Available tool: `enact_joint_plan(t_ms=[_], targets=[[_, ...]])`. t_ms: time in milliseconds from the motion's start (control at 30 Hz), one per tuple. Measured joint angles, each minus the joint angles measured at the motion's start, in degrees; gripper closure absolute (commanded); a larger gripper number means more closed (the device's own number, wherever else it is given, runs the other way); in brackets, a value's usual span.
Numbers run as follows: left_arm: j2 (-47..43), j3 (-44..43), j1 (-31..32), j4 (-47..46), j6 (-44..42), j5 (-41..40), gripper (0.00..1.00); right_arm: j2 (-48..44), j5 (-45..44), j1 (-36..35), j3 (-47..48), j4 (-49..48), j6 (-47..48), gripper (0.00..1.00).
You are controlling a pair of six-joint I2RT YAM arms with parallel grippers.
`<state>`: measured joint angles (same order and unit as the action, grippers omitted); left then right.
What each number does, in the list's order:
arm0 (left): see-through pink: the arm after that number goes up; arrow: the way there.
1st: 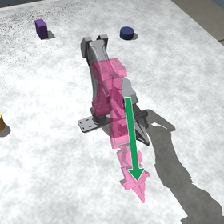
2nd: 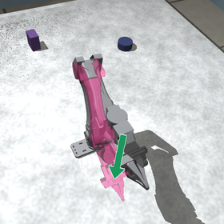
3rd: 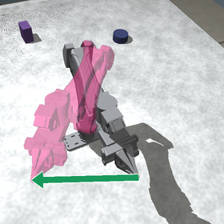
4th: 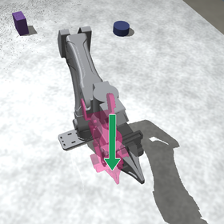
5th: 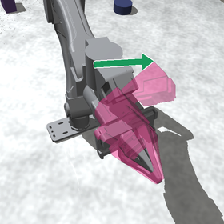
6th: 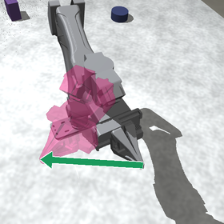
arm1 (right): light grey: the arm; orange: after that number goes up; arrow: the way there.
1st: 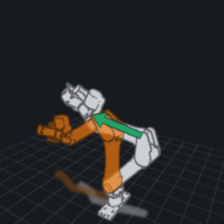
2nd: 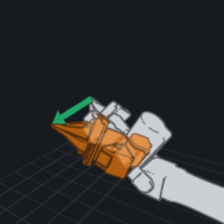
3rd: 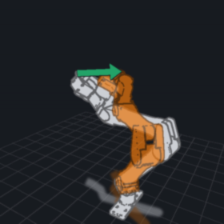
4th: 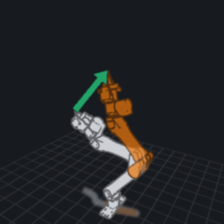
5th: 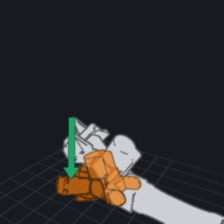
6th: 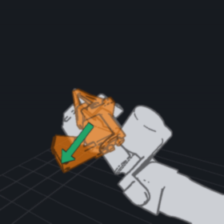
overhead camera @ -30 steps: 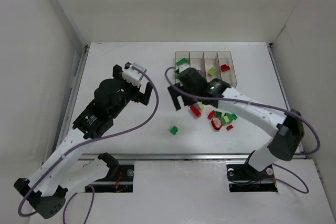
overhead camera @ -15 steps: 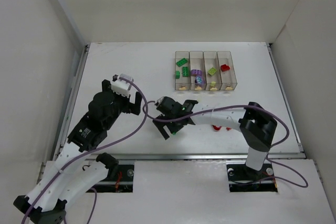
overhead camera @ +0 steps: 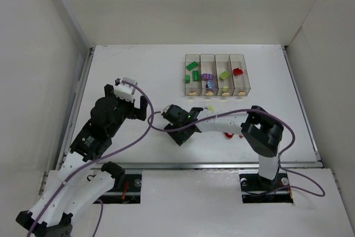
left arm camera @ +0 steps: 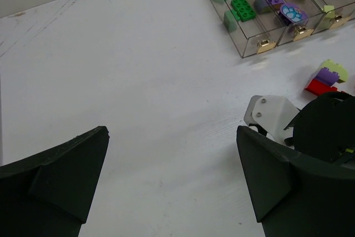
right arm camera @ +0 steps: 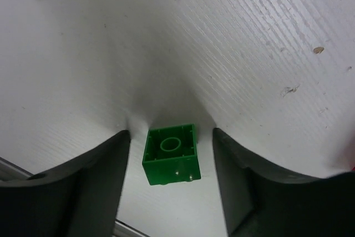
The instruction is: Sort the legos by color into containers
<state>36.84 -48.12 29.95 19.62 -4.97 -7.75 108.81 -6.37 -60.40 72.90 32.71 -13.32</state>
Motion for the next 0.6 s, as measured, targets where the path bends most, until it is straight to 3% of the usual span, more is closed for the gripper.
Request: enact_joint_plan(t_ms=[133,167,233,433,600], targets=[[0.0,0.0,-1.0,0.1,0.3,0.3,0.00,0.0,0.4,0.0,0.0,-0.3,0.7,0.70],[0.1,0.0,-1.1,0.2,0.4,0.5,0.00,-0.2,0.6,0.0,0.0,-0.2,0.9,0.84],[0.4,0.0,-1.4,0.4,0.6,0.9,0.00,-0.7,0.9,0.0,0.0,0.3,1.1,0.98],[1.7,0.0,-2.1,0.6,0.9,1.5,0.00,-3.6,0.6,0.9,7.6,5.7,1.1,1.00],[3.1,0.0,-2.4,0.3,0.3,-0.3,0.00,-6.6,1.2,10.1,18.6,4.2,0.2,1.00]])
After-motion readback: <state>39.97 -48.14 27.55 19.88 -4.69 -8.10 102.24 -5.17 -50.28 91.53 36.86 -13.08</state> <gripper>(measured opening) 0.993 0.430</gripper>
